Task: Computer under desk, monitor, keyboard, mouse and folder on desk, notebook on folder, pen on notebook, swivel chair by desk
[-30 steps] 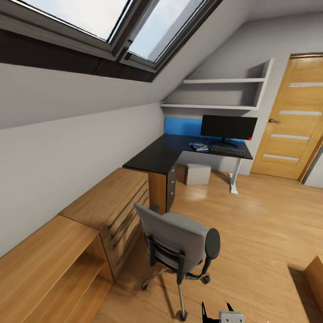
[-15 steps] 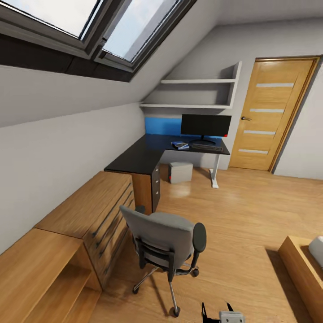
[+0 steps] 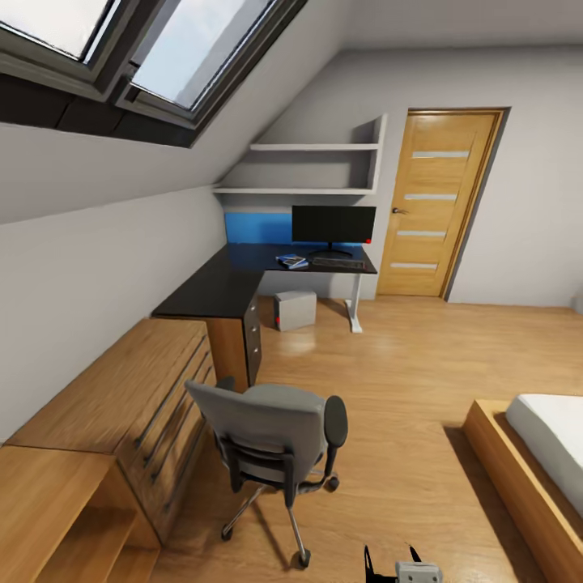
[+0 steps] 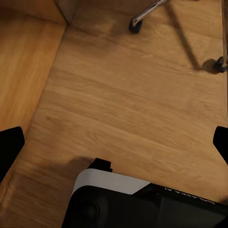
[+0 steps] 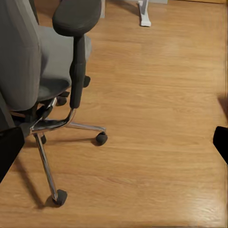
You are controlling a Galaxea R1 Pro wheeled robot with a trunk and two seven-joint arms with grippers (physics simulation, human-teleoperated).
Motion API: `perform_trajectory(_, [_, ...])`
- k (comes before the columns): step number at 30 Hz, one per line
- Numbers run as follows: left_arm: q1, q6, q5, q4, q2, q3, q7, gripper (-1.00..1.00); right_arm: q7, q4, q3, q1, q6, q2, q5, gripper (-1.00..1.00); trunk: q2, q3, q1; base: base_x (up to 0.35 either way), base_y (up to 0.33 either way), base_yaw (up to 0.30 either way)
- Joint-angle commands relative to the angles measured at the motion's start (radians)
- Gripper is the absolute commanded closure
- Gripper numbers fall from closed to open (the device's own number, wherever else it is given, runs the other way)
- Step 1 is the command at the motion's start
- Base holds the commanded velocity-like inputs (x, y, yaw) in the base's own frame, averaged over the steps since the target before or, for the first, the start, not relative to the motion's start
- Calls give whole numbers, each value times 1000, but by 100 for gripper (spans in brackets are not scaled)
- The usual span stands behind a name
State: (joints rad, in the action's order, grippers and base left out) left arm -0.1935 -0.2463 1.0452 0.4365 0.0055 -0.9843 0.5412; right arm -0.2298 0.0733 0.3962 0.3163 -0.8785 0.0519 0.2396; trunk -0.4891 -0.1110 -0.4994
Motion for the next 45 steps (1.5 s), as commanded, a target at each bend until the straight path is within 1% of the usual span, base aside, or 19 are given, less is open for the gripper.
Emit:
perform_trajectory(1, [-1,-7,10,1,1,-9,5,-100,-3,-1,9,1,-3,1,7,-100,-2,-2,0,0,80,-300])
perform_trajectory(6, [-1,-7,10,1,1,-9,5,-100,-3,-1,10,1,-3,2,7,-100,-2,-2,0,0,70,-281])
perform_trajectory(11, [-1,-7,10,1,1,-9,5,-100,-3,-2,13,1,-3,2,7,-100,-2,-2,0,0,251,-94])
perform_trajectory(15, [-1,-7,10,1,1,-9,5,-100,-2,-3,13,1,-4,2,6,-100,-2,-2,0,0,253,-22])
perform_trajectory(24, [-1,-7,10,1,1,-10,5,-100,-2,-4,15,1,-3,0,6,-100,-2,-2,0,0,109,-2])
perform_trajectory(29, [-1,-7,10,1,1,-10,5,-100,-2,-4,15,1,28,1,6,-100,-2,-2,0,-5,270,0])
perform_trajectory(33, [-1,-7,10,1,1,-10,5,-100,-2,-4,15,1,54,1,6,-100,-2,-2,0,-6,118,0])
perform_trajectory(39, [-1,-7,10,1,1,-10,5,-100,-2,-4,15,1,65,1,6,-100,-2,-2,0,-2,122,0])
perform_trajectory(45, [-1,-7,10,1,1,-10,5,-100,-2,-4,15,1,69,2,6,-100,-2,-2,0,0,238,0])
